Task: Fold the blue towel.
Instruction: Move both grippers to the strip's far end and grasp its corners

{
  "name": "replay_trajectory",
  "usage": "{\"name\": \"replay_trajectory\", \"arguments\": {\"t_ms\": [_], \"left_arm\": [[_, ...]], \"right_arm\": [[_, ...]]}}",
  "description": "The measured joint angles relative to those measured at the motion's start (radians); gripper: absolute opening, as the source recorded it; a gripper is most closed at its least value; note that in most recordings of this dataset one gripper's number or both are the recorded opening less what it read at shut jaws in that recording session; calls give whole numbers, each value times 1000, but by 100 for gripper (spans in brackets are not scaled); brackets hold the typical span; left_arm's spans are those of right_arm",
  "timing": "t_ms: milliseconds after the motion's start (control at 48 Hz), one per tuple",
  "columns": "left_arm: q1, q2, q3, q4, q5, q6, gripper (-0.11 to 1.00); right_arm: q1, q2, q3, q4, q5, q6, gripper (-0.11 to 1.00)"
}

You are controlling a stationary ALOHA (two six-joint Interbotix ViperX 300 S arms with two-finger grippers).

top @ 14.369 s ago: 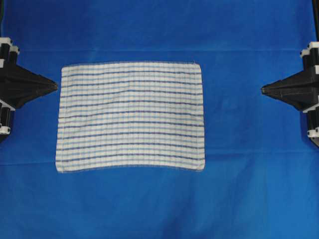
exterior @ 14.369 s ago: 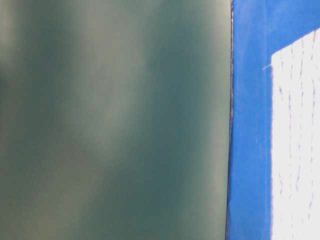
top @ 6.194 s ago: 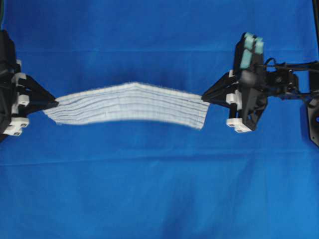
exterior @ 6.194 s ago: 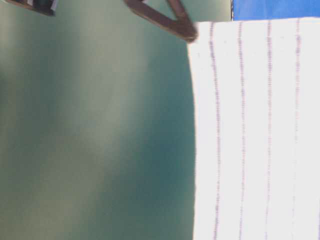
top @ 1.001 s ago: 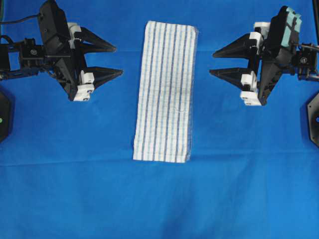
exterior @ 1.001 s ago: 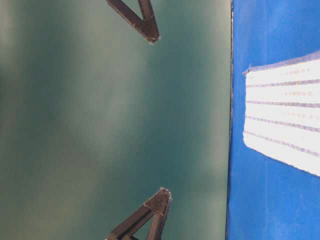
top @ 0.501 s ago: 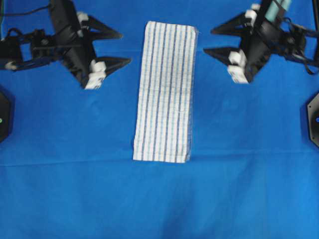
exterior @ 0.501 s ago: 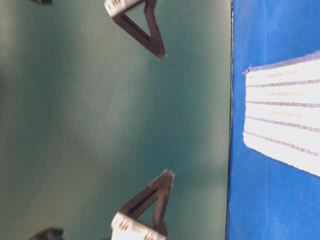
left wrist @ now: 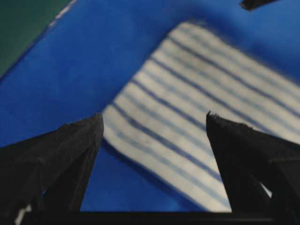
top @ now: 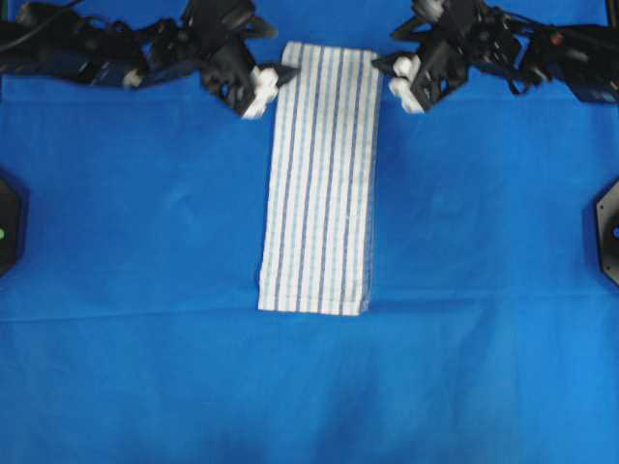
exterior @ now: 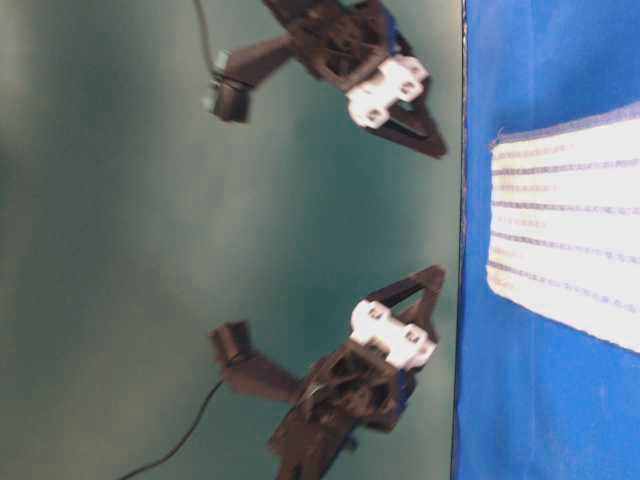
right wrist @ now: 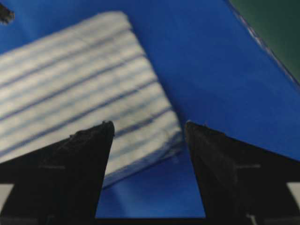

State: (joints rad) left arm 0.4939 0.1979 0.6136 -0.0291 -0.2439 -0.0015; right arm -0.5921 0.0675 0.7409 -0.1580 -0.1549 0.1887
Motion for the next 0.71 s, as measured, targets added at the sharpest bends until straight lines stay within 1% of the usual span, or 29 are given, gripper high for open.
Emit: {"name": "replay_trajectory", "arguments": {"t_ms": [167,313,542,626,647,709], "left_arm": [[26,115,-74,2,0,8,84],[40,186,-112,2,0,8,84],[40,227,-130,3,-11,11,80],[41,229,-130,3,-9,12,75],[41,227,-130,3,-8,11,73],[41,227,-132,2,-6,11,61]], "right_arm": [[-32,83,-32,-6,-9,-5,64],[-35,132,-54,-9,-18,-5,64],[-35,187,-69,-9,-23,-3,63],[-35,190,-69,-9,-23,-9,56],[-35,190,-69,-11,-23,-8,53],[-32,192,-71,-9,-23,-3,39]]}}
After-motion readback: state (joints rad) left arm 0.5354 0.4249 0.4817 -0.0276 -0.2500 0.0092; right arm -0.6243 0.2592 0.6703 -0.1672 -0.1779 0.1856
